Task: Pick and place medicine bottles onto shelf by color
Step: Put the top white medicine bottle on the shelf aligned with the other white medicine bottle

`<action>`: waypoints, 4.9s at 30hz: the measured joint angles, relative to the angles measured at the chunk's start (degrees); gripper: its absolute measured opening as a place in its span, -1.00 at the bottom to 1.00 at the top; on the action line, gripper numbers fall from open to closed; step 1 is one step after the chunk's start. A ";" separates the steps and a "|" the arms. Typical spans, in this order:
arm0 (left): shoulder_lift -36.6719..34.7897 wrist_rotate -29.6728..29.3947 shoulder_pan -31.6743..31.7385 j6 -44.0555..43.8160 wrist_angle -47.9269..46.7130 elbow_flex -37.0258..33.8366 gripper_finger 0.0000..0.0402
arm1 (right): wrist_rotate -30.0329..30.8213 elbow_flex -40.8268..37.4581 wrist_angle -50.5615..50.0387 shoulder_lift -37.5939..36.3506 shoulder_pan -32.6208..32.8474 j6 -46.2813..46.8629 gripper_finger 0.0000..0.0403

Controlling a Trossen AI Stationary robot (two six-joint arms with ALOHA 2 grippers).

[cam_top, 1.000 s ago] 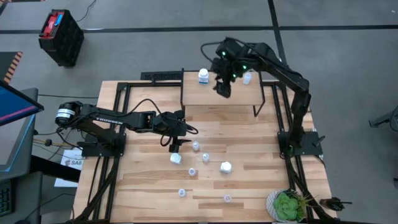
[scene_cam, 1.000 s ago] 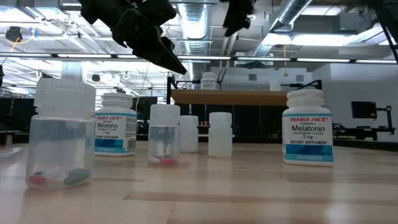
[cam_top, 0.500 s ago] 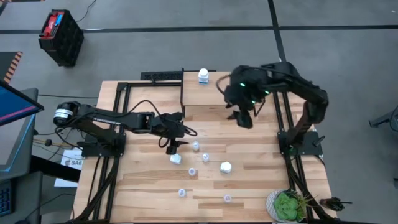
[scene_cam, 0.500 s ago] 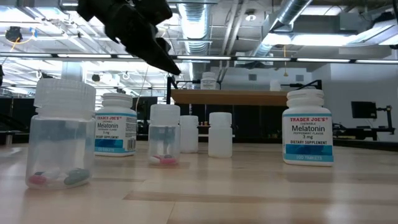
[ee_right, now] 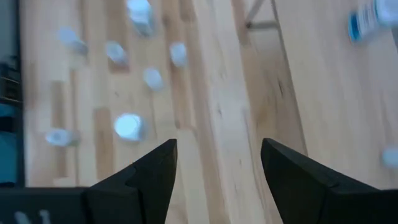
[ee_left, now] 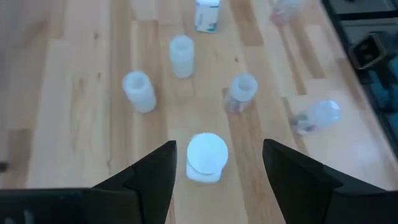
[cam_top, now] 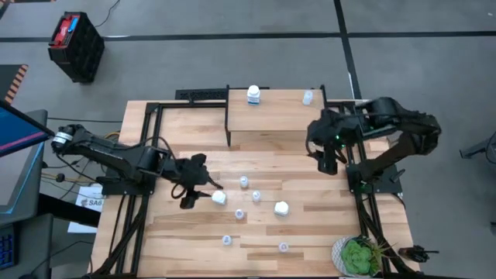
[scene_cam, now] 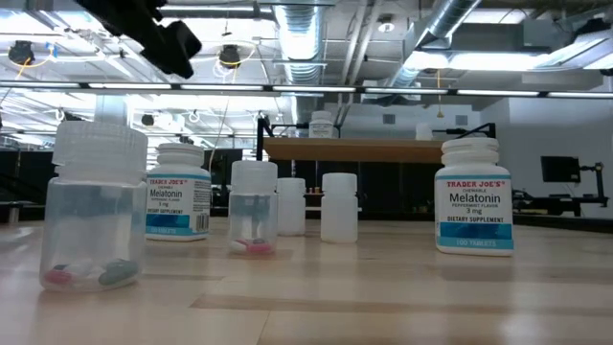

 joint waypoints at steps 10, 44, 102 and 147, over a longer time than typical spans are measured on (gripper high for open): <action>5.37 -3.81 -4.22 -0.15 0.81 0.00 0.27 | 0.14 -21.73 10.68 -10.39 2.73 8.35 0.26; 25.94 -5.00 -1.52 11.55 6.07 3.25 -0.33 | 0.10 -28.72 18.47 -13.06 3.92 9.42 0.26; 54.96 7.52 41.60 38.04 -26.07 70.77 -0.27 | -0.05 -28.67 17.82 -13.04 1.93 4.91 0.26; 52.62 -5.30 36.40 42.48 -19.79 70.90 0.21 | -0.16 -28.67 17.51 -13.05 1.93 4.93 0.26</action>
